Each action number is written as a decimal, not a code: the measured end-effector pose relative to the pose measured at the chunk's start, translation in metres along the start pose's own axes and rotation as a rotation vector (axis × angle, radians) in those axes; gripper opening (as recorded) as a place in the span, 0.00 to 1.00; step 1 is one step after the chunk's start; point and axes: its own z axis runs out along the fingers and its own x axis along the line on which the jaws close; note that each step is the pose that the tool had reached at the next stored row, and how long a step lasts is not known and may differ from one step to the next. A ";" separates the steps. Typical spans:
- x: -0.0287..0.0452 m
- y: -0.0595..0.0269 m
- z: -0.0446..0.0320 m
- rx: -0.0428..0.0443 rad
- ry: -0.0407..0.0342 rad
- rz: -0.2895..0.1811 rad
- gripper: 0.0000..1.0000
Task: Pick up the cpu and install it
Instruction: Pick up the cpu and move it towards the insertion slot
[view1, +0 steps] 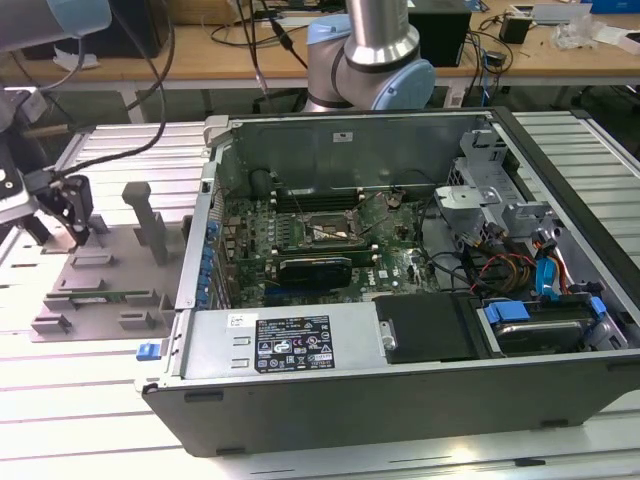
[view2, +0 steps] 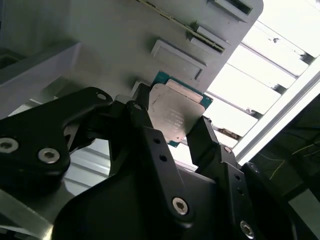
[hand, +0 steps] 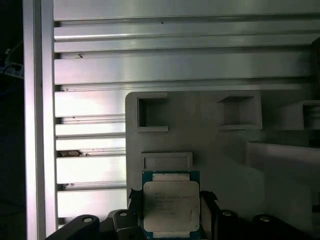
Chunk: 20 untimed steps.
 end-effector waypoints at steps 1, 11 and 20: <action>-0.0001 0.0001 -0.0024 0.0000 0.0000 0.000 0.55; -0.0004 0.0011 -0.0251 0.0037 -0.0002 0.000 0.55; -0.0009 0.0030 -0.0678 0.0101 -0.0010 0.000 0.55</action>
